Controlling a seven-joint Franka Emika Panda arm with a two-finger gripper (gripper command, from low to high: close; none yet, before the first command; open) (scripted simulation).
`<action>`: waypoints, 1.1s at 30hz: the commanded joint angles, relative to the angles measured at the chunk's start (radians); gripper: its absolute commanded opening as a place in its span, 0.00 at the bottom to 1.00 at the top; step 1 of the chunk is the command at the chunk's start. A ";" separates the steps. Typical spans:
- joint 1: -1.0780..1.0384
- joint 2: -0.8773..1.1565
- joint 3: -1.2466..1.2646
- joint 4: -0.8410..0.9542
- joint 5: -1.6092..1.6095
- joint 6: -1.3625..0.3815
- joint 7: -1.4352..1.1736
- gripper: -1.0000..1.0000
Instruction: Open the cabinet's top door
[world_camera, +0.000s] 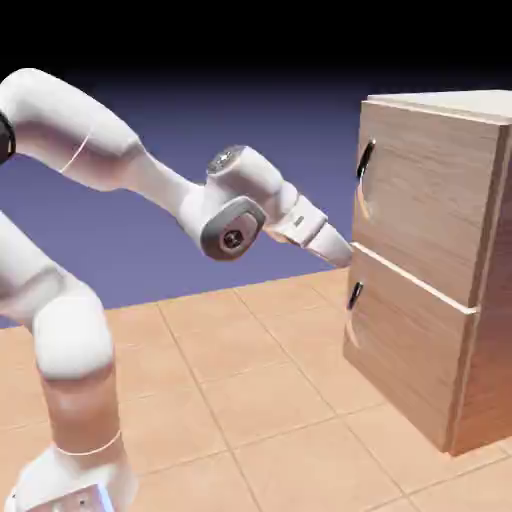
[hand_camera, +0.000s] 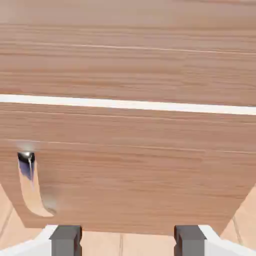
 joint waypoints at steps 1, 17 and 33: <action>-0.022 -0.017 0.022 0.008 0.044 -0.006 -0.019 0.50; -0.371 -0.288 0.378 0.141 0.740 -0.101 -0.315 0.50; -0.721 -0.559 0.734 0.274 1.435 -0.196 -0.612 0.50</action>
